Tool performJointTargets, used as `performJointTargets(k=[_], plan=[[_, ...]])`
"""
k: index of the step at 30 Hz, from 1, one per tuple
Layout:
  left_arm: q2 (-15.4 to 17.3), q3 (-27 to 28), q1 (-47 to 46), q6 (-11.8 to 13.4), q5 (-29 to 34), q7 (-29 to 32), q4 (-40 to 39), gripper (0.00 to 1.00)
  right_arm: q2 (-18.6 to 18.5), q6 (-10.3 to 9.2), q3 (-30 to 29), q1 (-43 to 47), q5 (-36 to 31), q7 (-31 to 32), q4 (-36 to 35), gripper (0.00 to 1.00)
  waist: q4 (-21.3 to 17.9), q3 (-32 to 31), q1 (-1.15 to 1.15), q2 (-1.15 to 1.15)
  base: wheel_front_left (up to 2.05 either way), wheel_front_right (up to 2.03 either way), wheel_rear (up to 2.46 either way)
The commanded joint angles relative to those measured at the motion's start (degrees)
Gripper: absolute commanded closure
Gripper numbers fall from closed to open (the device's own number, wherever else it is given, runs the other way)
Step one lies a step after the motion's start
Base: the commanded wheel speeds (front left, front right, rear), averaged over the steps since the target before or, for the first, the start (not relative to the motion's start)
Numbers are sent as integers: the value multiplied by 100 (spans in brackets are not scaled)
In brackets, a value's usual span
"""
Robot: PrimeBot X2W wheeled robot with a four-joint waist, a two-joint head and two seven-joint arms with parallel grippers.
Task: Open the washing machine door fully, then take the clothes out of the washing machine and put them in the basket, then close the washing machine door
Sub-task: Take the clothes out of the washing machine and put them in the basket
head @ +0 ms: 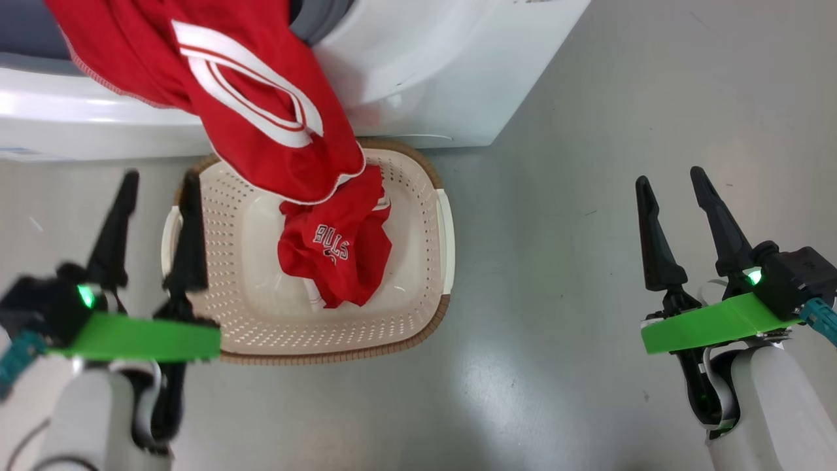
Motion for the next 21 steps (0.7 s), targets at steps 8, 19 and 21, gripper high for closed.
performJointTargets(k=[8,19,21], plan=[[735,-117,-1240,-32,-258,4,639,0,3,28,170,170,-29,-37,-66,0,47,-67,0,0,0,0,0],[1111,-635,-2959,-32,-476,895,1792,0,3,28,252,139,53,-37,-76,0,-56,-16,0,0,0,0,0],[1135,-761,-3226,-32,-511,1093,2018,0,3,28,262,131,72,-37,-82,0,-76,8,0,0,0,0,0]])
